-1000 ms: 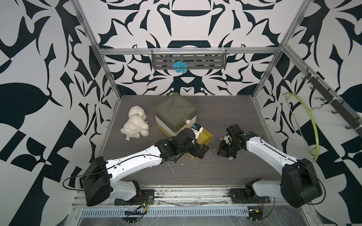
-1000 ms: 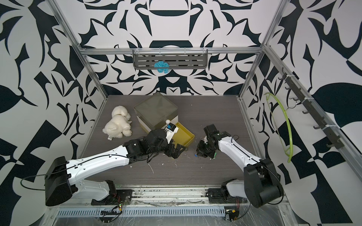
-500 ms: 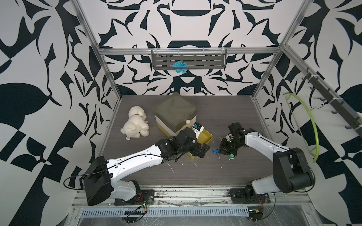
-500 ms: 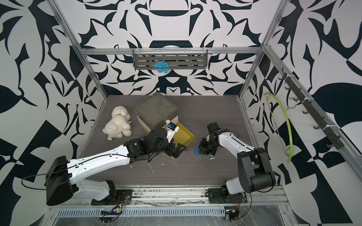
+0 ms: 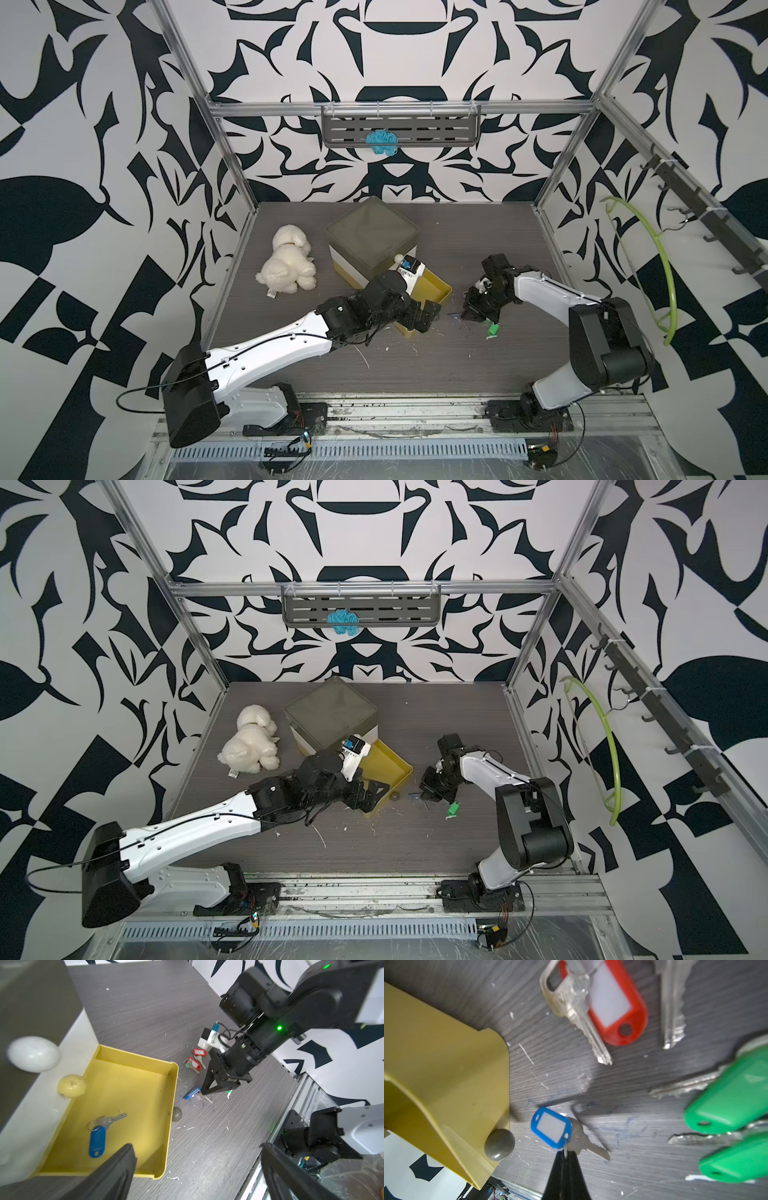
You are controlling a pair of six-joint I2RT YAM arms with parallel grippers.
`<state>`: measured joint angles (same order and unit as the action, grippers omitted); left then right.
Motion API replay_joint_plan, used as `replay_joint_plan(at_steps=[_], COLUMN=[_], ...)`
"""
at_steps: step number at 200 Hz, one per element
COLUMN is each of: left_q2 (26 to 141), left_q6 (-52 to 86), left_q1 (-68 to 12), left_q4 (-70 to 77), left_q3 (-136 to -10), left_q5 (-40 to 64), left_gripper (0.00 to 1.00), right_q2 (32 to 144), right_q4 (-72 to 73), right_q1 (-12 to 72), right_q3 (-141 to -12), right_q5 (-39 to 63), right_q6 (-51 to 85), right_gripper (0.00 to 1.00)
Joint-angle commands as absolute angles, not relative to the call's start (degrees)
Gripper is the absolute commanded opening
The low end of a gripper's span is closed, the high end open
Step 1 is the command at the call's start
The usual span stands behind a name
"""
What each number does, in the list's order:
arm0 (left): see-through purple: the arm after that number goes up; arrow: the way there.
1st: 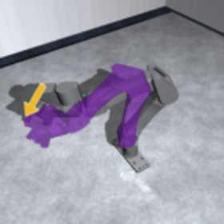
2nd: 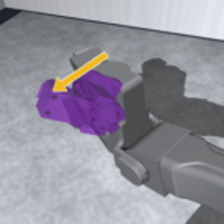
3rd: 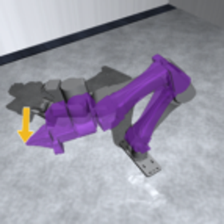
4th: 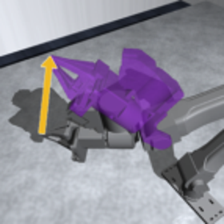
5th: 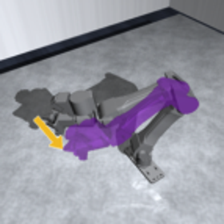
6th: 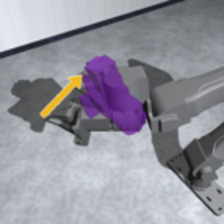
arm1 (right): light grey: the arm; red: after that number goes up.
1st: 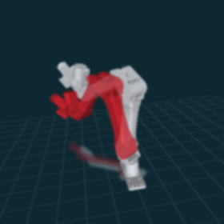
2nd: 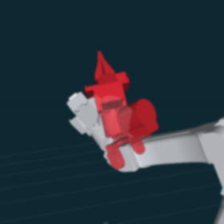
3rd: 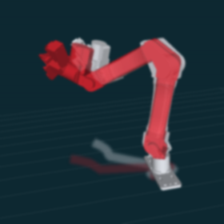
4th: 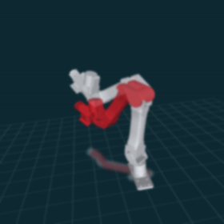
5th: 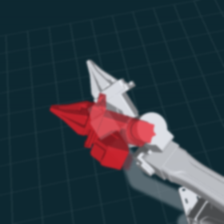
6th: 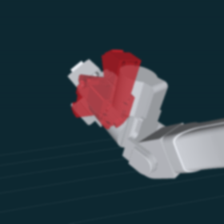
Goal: Take the keys out of the drawer
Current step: Place the key at the center of the board.
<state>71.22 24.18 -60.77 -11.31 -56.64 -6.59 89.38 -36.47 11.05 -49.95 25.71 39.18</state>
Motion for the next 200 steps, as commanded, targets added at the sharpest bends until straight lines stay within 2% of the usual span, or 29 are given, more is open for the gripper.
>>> replay_joint_plan(at_steps=[1, 151, 200], left_q2=[69.4, 67.65, 67.7], left_q6=[24.43, 23.73, 23.91], left_q1=[-61.0, -61.0, -61.0], left_q4=[-12.56, -13.09, -12.96], left_q3=[-55.24, -54.26, -54.23], left_q5=[-7.6, -8.35, -8.53], left_gripper=[0.99, 0.99, 0.99], right_q2=[89.31, 93.42, 93.54], right_q4=[-36.41, -36.21, -36.91], right_q1=[10.65, 7.12, 6.99], right_q3=[-51.7, -53.27, -53.29], right_q5=[24.77, 22.39, 22.21], right_q6=[38.22, 35.82, 35.51], right_gripper=[0.0, 0.0, 0.15])
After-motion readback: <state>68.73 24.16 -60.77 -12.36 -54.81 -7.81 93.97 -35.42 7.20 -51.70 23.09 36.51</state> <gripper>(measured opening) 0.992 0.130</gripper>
